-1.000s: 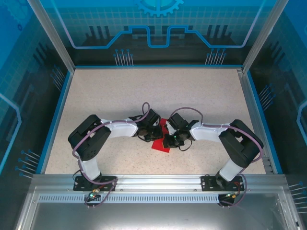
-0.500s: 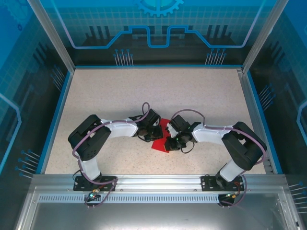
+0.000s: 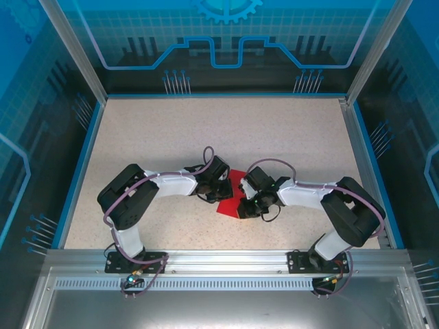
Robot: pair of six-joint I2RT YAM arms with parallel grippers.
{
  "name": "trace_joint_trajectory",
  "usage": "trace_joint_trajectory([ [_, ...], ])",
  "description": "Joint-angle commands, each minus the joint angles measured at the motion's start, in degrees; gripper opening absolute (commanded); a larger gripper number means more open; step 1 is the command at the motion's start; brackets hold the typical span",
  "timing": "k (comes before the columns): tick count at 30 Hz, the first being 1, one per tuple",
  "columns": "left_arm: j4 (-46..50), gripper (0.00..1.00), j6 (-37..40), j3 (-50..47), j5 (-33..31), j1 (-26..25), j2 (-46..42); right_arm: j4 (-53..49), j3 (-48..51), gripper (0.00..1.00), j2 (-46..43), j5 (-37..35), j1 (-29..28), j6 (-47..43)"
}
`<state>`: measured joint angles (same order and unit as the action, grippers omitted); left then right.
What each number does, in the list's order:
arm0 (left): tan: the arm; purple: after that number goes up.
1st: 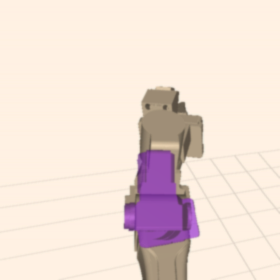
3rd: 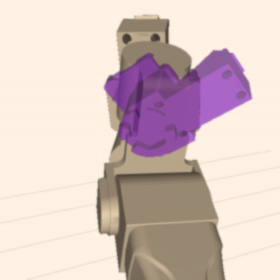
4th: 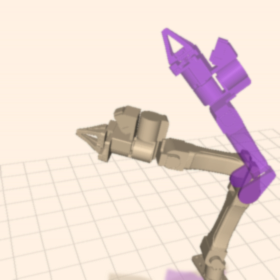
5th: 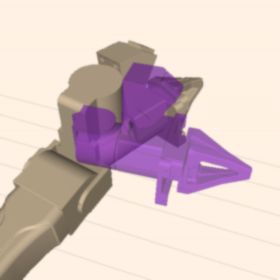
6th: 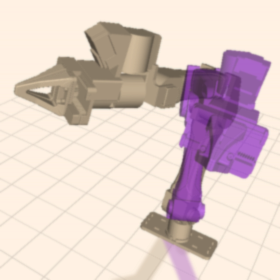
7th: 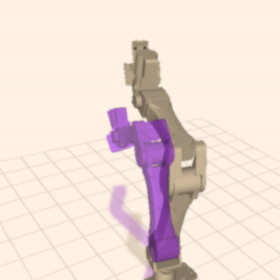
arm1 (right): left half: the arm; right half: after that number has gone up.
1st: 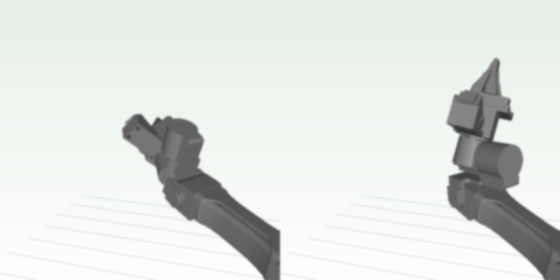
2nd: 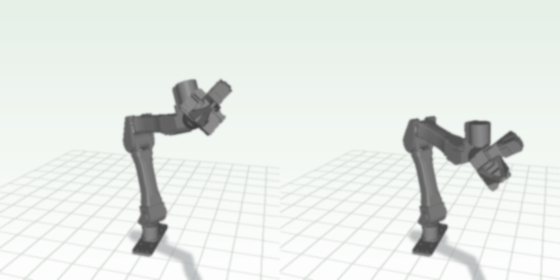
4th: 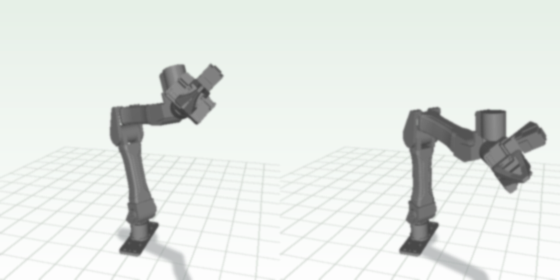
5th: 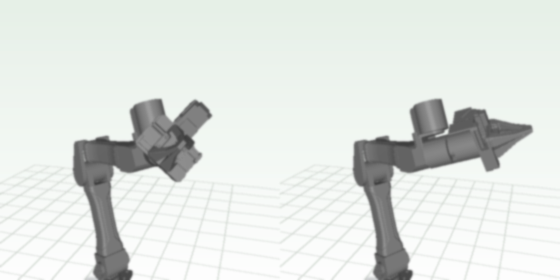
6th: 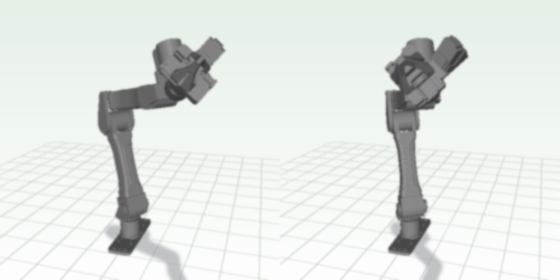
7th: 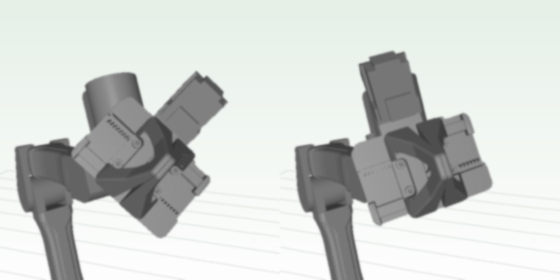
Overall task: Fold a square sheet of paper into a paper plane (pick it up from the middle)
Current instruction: Fold the triangle a second time at the center of the table.
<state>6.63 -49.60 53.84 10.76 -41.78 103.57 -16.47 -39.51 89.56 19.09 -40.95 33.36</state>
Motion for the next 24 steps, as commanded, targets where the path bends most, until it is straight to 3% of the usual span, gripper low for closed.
trace_joint_trajectory([
  [1,4.7,0.08,-0.6,-1.9,-2.2,0.1,3.8,-5.6,1.5,0.08,-0.5,1.4,-0.7,-0.7],
  [14,4.3,0.08,-0.5,-1.9,-1.9,0.0,3.7,-5.6,-1.2,0.08,-6.3,-0.5,0.2,-0.9],
  [24,3.9,0.08,-0.6,-2.1,-1.3,0.1,3.9,0.4,-2.8,0.08,1.0,0.5,0.1,1.8],
])
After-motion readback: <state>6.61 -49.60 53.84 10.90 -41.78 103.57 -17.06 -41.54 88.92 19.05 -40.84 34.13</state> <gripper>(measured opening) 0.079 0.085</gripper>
